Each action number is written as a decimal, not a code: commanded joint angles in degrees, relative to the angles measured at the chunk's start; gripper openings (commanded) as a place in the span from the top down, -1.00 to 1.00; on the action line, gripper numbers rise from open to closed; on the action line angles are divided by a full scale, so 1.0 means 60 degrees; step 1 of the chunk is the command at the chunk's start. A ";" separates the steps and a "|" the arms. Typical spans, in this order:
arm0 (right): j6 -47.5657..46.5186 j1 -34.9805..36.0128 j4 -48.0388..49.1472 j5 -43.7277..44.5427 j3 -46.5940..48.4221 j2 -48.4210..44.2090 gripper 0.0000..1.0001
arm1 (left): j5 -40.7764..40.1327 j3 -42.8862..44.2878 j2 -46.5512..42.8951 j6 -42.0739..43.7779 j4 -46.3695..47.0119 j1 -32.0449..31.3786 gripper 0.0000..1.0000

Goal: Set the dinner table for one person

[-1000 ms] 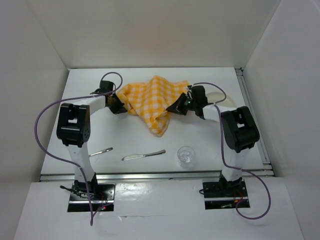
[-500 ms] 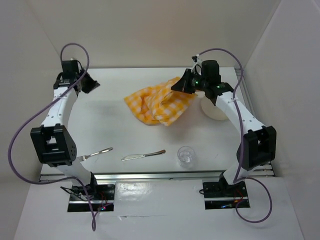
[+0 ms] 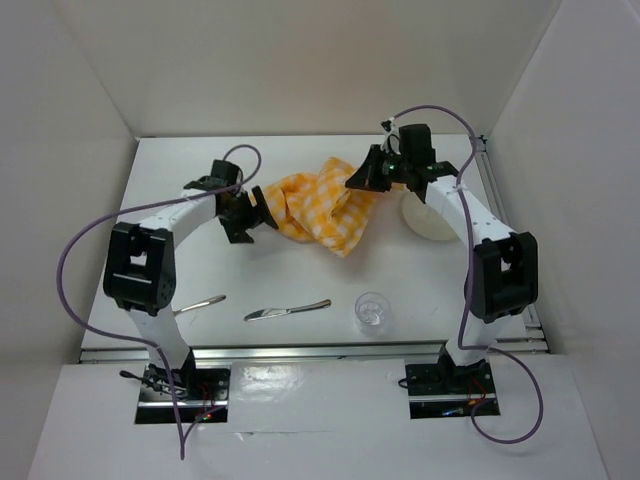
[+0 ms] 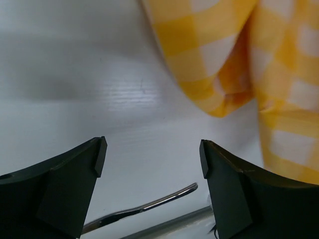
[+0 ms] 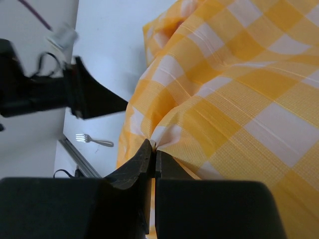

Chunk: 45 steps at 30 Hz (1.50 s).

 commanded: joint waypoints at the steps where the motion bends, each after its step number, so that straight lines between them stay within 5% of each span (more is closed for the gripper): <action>1: -0.0022 -0.0125 0.0263 -0.0311 0.0225 -0.0102 1.00 | 0.0172 -0.0198 0.0084 -0.0937 0.0641 -0.0428 -0.88; 7: 0.0066 -0.0300 0.0264 -0.0721 0.0137 -0.0102 1.00 | -0.0984 -0.0110 0.1065 -0.2270 0.1009 -0.1031 -0.88; 17: 0.0183 -0.0300 0.0672 -0.1321 -0.0347 -0.0102 1.00 | -0.0750 -0.0214 0.2193 -0.3473 0.2591 -0.1485 -0.83; 19: 0.0183 -0.0300 0.0674 -0.1322 -0.0434 -0.0102 1.00 | -0.0838 0.0196 0.2661 -0.3605 0.2387 -0.1485 -0.67; 21: 0.0096 -0.0300 0.0397 -0.1322 -0.0333 -0.0102 1.00 | -0.1130 0.0504 0.2882 -0.3605 0.2123 -0.1485 -0.39; 22: -0.0021 -0.0300 0.0395 -0.1322 -0.0332 -0.0189 1.00 | -0.1276 0.0795 0.2883 -0.3445 0.1991 -0.1485 -0.04; 23: -0.0109 -0.0402 0.0250 -0.1322 -0.0332 -0.0190 1.00 | -0.1379 0.0943 0.2883 -0.3342 0.1860 -0.1485 0.92; 24: -0.0197 -0.0403 0.0089 -0.1424 -0.0245 -0.0291 1.00 | -0.1380 0.1090 0.2883 -0.3211 0.1510 -0.1239 1.00; 31: -0.1149 -0.0491 -0.1185 -0.0841 0.0267 -0.0848 1.00 | -0.2141 0.1646 0.0264 -0.1030 0.0063 -0.0154 1.00; 35: -0.1676 -0.0578 -0.2020 -0.0197 0.0721 -0.1069 1.00 | -0.1528 0.3237 -0.0764 0.1032 -0.1342 0.0550 1.00; 41: -0.1911 -0.0667 -0.2504 0.0392 0.1907 -0.0046 1.00 | -0.1776 0.5776 -0.0021 0.2415 -0.4131 0.0653 1.00; 45: -0.1721 -0.0754 -0.2840 -0.0354 0.4535 0.2192 1.00 | -0.2155 0.7149 0.1381 0.2504 -0.4469 0.0741 1.00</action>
